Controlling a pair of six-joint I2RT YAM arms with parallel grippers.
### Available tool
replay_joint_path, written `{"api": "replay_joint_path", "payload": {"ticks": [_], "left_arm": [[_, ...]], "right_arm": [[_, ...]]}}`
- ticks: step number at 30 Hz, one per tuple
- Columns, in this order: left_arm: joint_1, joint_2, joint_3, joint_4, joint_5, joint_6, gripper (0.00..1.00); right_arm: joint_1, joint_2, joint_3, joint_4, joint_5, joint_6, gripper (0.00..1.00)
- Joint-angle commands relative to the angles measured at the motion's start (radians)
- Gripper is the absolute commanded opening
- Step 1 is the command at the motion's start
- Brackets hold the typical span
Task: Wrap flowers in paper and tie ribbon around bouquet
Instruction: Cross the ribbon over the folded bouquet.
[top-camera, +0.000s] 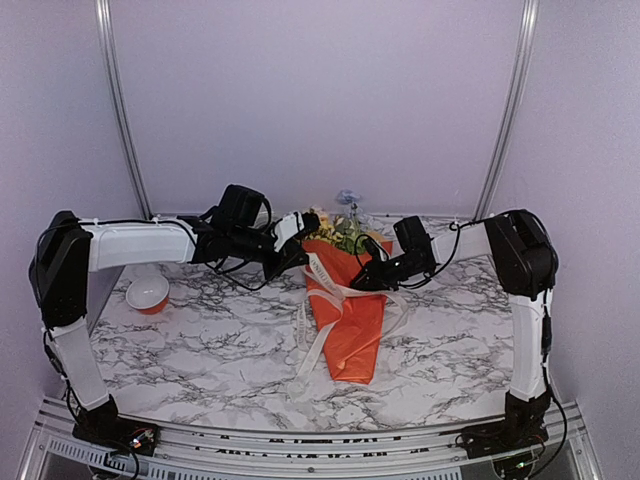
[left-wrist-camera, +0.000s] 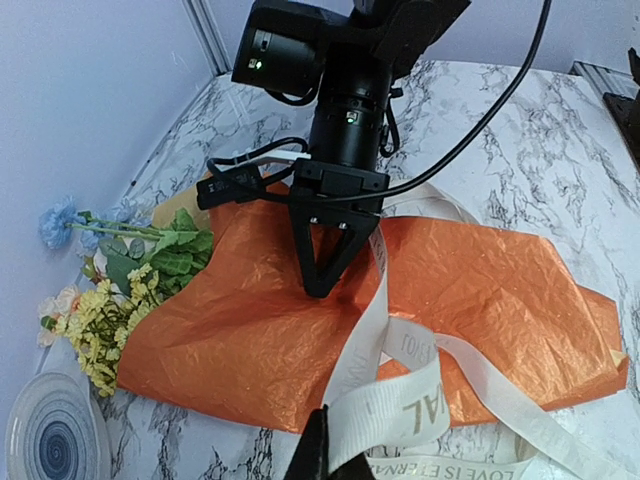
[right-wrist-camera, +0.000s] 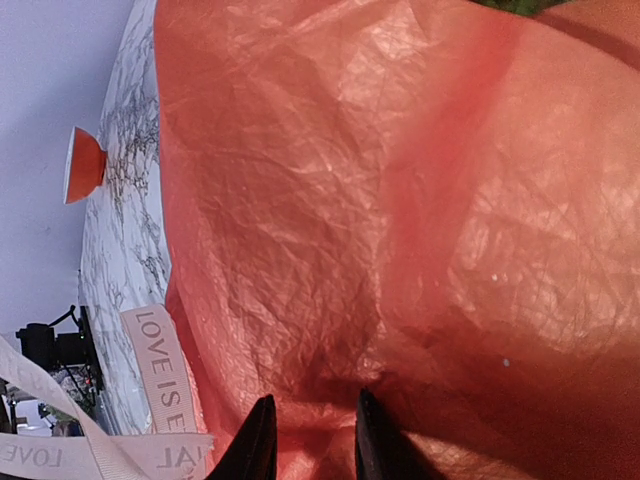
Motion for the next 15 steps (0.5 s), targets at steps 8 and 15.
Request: {"api": "replay_joint_path", "payload": {"ticks": [8,15], "left_arm": [[0.001,-0.071,0.008,0.061,0.095,0.029,0.00],[0.035,-0.075,0.074,-0.152,0.118,0.223,0.00]], "right_arm": [[-0.010,0.073,-0.001,-0.103,0.081,-0.013,0.27],[-0.007,0.075,0.007,-0.108,0.083,-0.013,0.27]]}}
